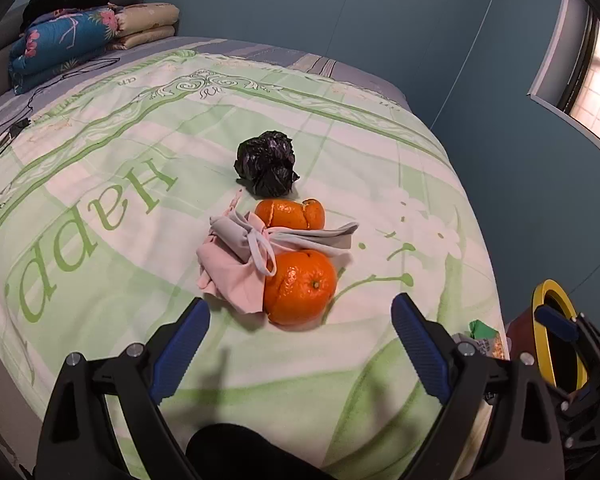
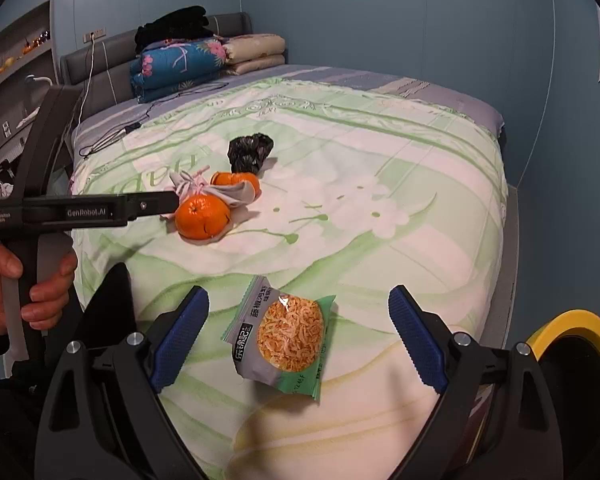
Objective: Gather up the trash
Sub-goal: 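Move both tools back to the bed toward the green snack packet and orange peels, then grasp the orange peel and pink cloth with the left tool while the right tool grasps the green snack packet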
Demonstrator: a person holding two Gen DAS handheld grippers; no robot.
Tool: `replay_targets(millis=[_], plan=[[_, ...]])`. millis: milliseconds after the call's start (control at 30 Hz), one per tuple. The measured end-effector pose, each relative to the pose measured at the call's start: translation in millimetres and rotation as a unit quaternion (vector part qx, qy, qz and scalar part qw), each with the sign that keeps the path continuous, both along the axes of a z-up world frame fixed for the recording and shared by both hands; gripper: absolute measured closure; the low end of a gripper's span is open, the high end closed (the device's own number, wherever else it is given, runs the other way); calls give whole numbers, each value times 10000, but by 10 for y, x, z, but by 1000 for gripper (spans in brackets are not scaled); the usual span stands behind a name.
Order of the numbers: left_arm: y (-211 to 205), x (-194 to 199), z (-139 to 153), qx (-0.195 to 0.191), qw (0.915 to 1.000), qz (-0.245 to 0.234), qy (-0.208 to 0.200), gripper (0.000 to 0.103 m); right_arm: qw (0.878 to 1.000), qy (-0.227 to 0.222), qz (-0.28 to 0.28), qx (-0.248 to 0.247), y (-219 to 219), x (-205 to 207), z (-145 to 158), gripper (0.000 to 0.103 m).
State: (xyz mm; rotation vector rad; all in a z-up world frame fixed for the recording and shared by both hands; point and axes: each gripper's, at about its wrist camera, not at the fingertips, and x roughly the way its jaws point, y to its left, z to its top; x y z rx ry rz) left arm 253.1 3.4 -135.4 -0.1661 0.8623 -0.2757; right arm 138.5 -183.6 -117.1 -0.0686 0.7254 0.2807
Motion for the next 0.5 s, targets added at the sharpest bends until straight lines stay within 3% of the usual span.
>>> replay_targets(millis=[500], plan=[[-32,300,-228,-55,9998,91,175,15,9998,94,-104,-153,86,187,-251,16]])
